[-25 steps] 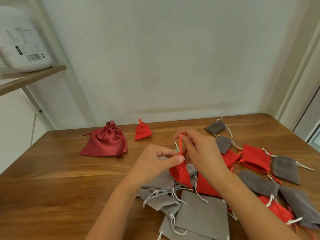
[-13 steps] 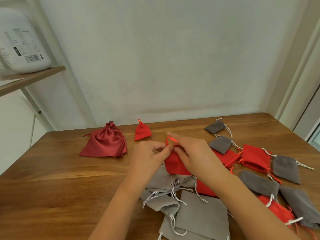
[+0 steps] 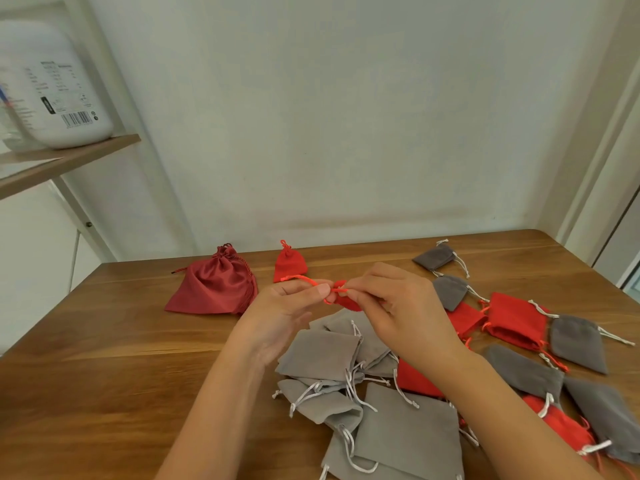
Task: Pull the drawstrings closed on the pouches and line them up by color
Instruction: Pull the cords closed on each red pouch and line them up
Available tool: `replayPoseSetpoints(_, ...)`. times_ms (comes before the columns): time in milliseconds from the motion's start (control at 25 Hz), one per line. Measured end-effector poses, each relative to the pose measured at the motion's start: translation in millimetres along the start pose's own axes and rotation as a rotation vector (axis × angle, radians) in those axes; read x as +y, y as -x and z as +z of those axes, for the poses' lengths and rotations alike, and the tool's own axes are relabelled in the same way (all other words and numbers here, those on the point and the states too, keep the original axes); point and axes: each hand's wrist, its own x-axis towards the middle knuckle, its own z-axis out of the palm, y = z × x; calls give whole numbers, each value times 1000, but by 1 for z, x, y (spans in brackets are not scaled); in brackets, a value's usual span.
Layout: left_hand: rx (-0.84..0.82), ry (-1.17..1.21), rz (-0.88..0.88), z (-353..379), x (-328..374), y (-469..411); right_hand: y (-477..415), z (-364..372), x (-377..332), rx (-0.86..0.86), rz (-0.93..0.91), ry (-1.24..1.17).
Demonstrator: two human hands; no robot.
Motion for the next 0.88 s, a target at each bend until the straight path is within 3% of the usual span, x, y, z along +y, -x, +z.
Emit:
replayPoseSetpoints(200,-16,155,-34,-2,-1,-1,1,-9,3,-100,-34,-155)
replayPoseSetpoints(280,-9,-6,74,-1,-1,0,0,-10,6,-114,-43,-106)
replayPoseSetpoints(400,-28,-231,194,0,-1,2,-3,-11,10,10,48,-26)
replayPoseSetpoints(600,-77,-284,347,5,0,5,-1,-10,13,-311,244,-304)
replayPoseSetpoints(880,25,-291,502,17,-4,7,-1,-12,10,-277,279,-409)
